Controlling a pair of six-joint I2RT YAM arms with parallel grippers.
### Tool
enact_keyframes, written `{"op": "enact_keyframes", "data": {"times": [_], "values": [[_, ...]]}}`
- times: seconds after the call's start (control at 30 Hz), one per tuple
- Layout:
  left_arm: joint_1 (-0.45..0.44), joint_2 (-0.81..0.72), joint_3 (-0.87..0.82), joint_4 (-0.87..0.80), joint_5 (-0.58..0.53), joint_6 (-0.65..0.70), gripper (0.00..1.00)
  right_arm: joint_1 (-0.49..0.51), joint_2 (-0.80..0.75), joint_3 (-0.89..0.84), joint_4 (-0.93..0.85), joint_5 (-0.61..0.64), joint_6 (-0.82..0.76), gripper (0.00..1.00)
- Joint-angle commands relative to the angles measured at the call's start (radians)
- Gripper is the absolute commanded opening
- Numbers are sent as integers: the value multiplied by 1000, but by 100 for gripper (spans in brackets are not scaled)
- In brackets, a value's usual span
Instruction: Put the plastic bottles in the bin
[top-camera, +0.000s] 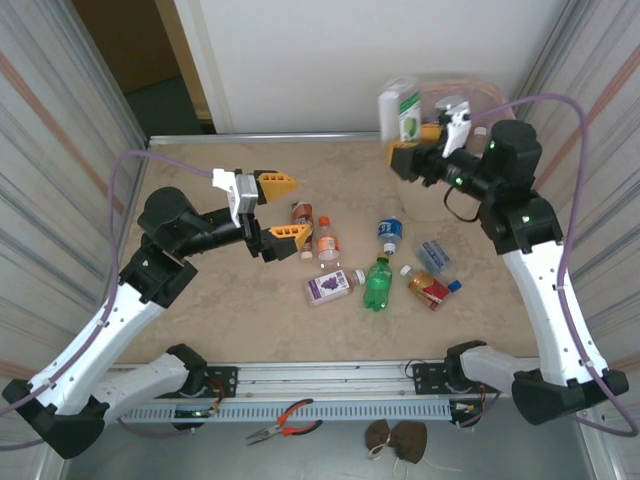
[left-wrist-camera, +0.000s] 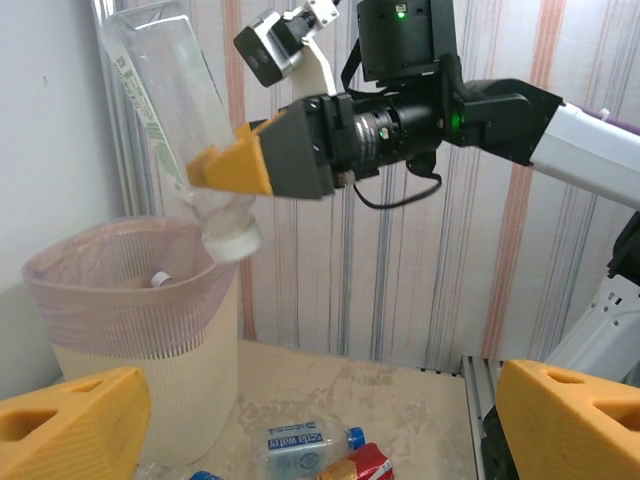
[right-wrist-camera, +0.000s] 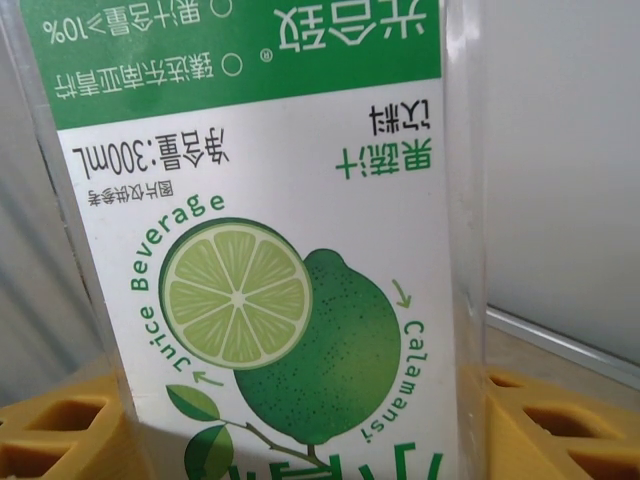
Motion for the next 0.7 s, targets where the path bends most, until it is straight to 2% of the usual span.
{"op": "enact_keyframes", "data": {"times": [0.0,0.17,0.33,0.53,0.67], "values": [[-3,-9,-11,15,-21,3,89,-83,49,70,-85,120,72,44],[-3,-8,-26,33,-29,-7,88,-191,151,158,-159,207,51,42],[-3,-9,-36,31,-40,-10,87,-277,319,320,-305,217,23,37],[-3,-18,-57,34,-63,-24,85,-328,528,537,-493,257,-45,38],[-4,-11,-58,15,-80,-25,85,-332,660,663,-607,334,-68,38]]}}
